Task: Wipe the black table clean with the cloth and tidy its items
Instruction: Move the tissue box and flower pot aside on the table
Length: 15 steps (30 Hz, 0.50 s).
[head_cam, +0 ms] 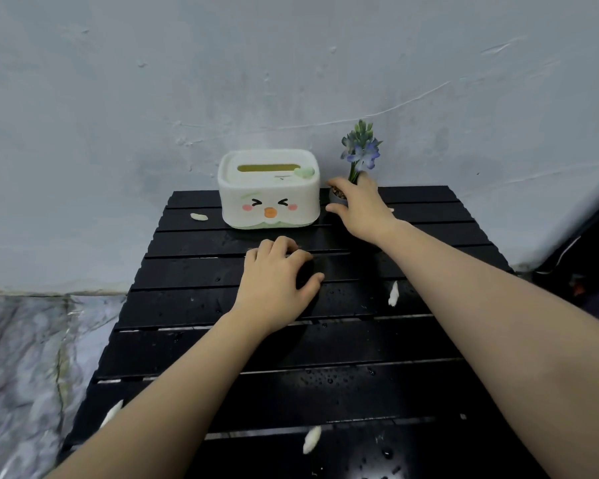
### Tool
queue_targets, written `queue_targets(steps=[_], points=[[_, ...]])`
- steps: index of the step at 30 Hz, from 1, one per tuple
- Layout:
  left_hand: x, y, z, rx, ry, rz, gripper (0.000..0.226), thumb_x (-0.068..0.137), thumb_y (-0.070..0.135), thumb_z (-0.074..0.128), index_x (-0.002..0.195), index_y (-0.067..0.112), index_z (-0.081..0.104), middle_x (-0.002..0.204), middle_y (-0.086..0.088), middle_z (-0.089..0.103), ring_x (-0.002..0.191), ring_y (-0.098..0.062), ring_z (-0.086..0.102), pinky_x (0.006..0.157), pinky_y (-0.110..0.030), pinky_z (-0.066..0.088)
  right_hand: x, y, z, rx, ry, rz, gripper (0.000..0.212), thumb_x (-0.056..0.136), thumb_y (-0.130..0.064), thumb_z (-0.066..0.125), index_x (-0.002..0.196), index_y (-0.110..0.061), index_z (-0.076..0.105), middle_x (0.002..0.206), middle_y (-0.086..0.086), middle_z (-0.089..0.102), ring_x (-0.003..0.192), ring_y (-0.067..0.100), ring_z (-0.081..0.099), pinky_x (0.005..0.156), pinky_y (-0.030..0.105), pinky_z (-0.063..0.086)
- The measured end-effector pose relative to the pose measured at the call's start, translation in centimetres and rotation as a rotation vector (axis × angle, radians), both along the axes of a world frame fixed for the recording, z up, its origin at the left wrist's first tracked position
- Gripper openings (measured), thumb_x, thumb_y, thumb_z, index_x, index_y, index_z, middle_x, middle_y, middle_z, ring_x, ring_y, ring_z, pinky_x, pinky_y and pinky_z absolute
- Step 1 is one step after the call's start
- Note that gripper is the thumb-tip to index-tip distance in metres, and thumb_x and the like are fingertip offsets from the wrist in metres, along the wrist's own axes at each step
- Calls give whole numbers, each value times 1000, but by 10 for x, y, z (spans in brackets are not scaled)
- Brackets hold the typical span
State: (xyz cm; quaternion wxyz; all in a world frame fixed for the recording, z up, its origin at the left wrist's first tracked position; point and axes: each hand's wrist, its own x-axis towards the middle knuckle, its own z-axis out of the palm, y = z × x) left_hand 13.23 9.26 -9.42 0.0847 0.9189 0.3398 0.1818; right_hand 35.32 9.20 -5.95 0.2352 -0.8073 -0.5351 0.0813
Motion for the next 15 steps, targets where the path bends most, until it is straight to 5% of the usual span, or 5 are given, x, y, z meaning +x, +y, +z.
queue_targets(steps=[15], points=[[0, 4, 3, 2, 7, -25, 43, 88, 58, 50, 113, 28, 68, 114, 4, 55, 105, -22, 49, 91, -40, 40, -8, -17, -1, 41, 12, -37, 54, 98, -38, 57, 149, -31, 39, 145, 19, 32, 138, 37, 24, 112, 47, 30]])
